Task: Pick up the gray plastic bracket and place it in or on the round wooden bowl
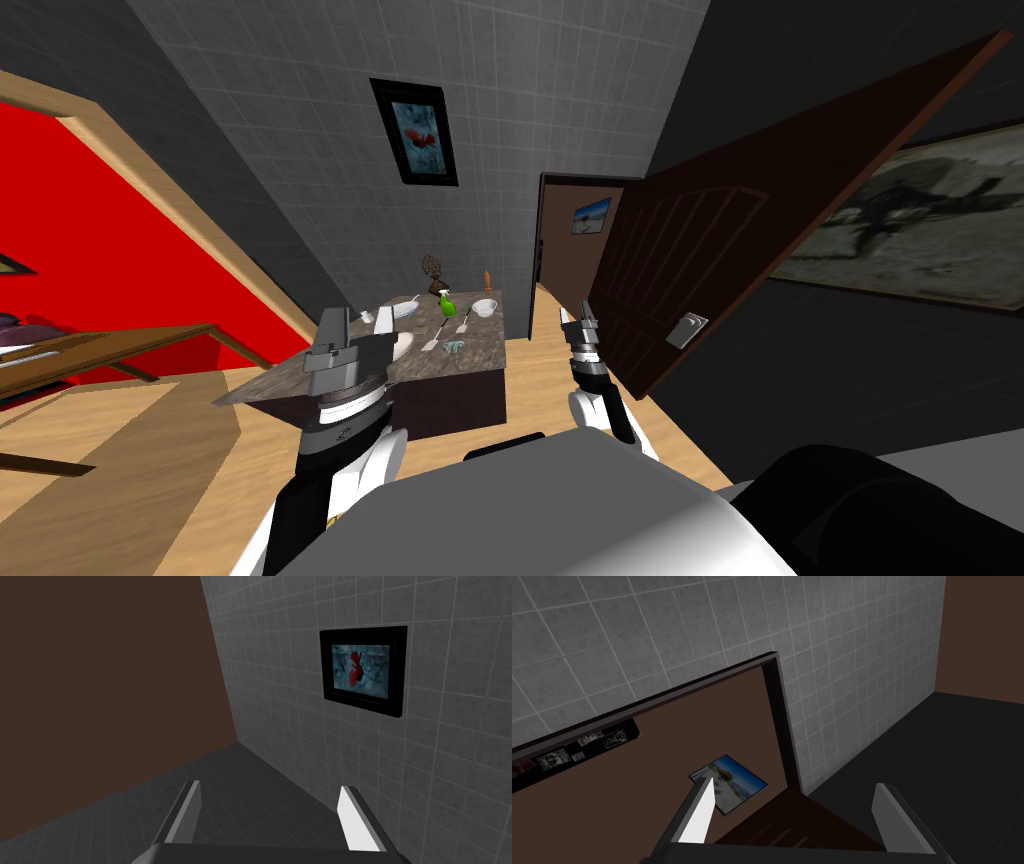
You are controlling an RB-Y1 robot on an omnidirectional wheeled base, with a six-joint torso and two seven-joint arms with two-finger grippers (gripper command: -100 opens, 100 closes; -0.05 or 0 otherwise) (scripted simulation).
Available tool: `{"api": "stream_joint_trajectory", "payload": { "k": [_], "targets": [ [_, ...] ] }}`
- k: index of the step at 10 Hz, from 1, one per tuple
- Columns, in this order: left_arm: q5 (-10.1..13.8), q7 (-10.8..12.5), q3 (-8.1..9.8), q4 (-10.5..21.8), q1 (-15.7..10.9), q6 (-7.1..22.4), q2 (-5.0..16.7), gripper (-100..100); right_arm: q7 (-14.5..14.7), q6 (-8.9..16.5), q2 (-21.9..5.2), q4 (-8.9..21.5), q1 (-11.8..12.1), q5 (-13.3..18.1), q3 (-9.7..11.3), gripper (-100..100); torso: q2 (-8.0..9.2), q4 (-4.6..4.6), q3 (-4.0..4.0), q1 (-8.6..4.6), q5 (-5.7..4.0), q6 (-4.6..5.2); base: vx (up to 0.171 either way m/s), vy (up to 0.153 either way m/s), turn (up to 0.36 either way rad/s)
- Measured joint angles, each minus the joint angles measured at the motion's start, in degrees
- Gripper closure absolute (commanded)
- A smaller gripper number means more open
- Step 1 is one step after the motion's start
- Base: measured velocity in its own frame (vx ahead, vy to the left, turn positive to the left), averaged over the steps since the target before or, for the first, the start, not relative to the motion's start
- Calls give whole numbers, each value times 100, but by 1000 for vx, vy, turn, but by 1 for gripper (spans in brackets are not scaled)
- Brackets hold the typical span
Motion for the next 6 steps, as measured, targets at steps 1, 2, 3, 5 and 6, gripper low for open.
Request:
{"api": "stream_joint_trajectory", "payload": {
  "k": [1,2,3,5,6],
  "targets": [
    [39,28,26,45,-101,98,97,-100,0,0,0,0,-1,0,0,0,9,1,4,7,1,1,-73,49,-50],
    [71,57,27,88,-220,260,183,-100,0,0,0,0,-1,0,0,0,21,4,11,18,4,1,-73,49,-48],
    [115,95,28,120,-281,402,263,-100,0,0,0,0,-1,0,0,0,25,6,15,20,5,0,-78,47,-44],
    [236,190,99,353,-618,711,411,-100,0,0,0,0,-1,0,0,0,31,7,18,21,5,1,-75,43,-34],
    [270,227,117,395,-675,830,446,-100,0,0,0,0,-1,0,0,0,24,6,14,17,4,-1,-48,35,-23]
  ]
}}
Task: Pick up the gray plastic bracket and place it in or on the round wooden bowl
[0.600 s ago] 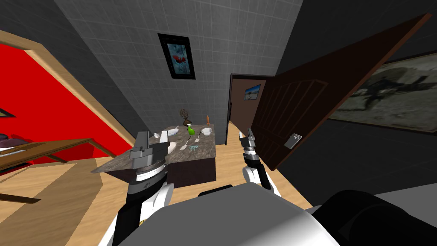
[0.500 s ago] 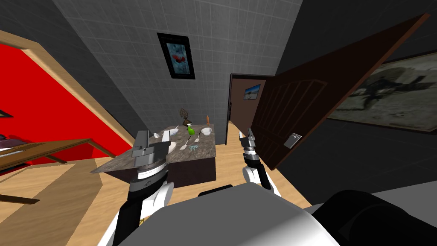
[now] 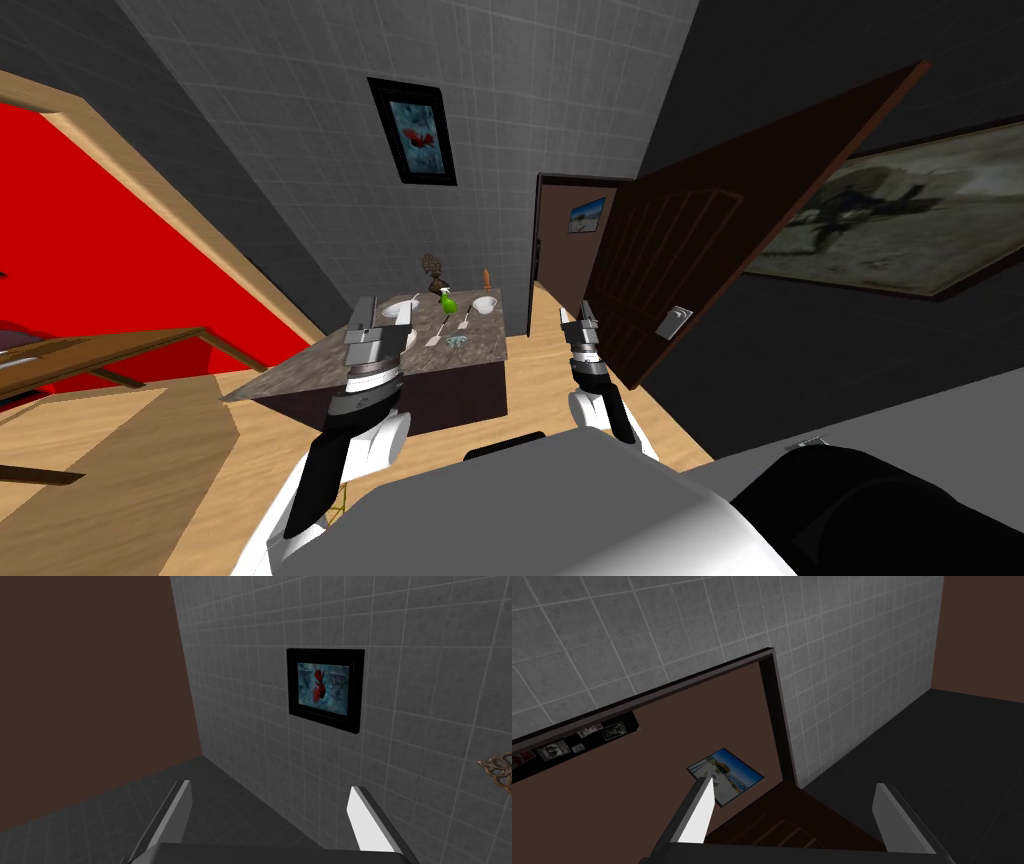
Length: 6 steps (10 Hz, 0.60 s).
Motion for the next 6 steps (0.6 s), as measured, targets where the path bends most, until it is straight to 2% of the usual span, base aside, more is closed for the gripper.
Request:
{"api": "stream_joint_trajectory", "payload": {
  "k": [5,6],
  "targets": [
    [187,151,81,313,-586,772,149,-100,0,0,0,0,0,0,0,0,-7,-2,-4,-5,-2,1,-46,28,-25],
    [211,176,82,372,-625,885,165,-100,0,0,0,0,0,0,0,0,-9,-2,-5,-5,-1,0,-48,35,-24]
  ]
}}
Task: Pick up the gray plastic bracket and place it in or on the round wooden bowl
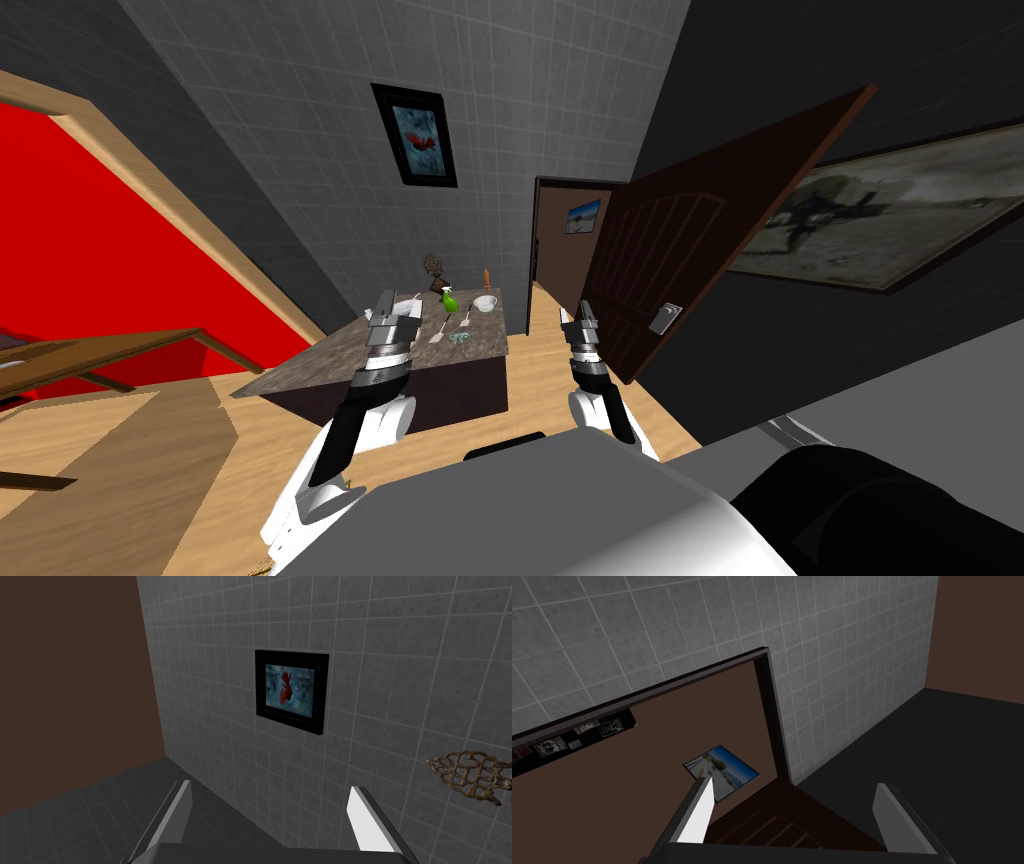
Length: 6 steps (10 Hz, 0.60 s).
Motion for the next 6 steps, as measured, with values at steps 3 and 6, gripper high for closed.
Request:
{"api": "stream_joint_trajectory", "payload": {
  "k": [3,6],
  "targets": [
    [157,137,92,288,-368,413,114,-100,0,0,0,0,0,0,0,0,-2,-1,-2,3,0,1,-39,32,-23],
    [226,192,104,470,-655,830,125,-100,0,0,0,0,0,0,0,0,-8,-2,-5,-3,-1,1,-29,20,-15]
  ]
}}
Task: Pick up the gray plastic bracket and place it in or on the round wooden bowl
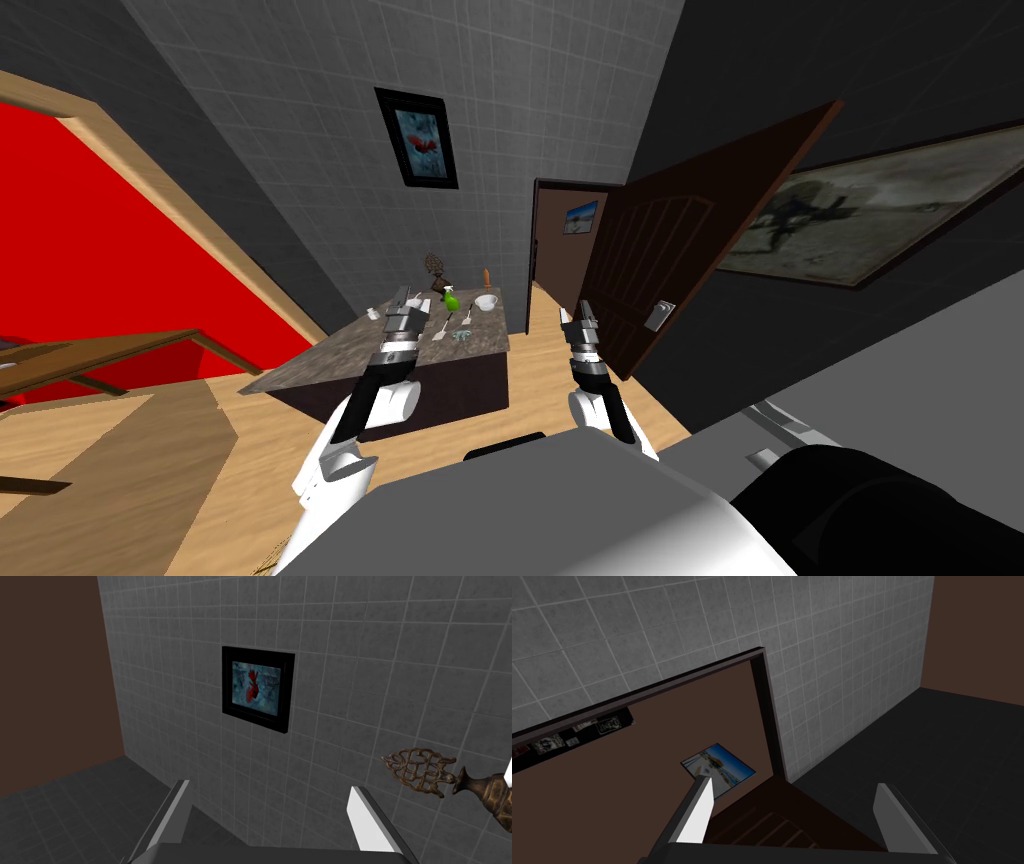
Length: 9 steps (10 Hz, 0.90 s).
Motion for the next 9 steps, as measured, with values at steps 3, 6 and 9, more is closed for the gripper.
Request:
{"api": "stream_joint_trajectory", "payload": {
  "k": [3,6,9],
  "targets": [
    [105,90,39,228,-348,519,32,-100,0,0,0,0,0,0,0,0,6,1,4,1,1,-2,-47,28,-24],
    [191,168,55,467,-584,967,51,-100,0,0,0,0,0,0,0,0,-2,0,-1,-3,0,-2,-25,20,-9],
    [281,245,94,671,-849,1414,83,-100,0,0,0,0,0,0,0,0,-3,0,-1,-4,0,-2,-23,15,-9]
  ]
}}
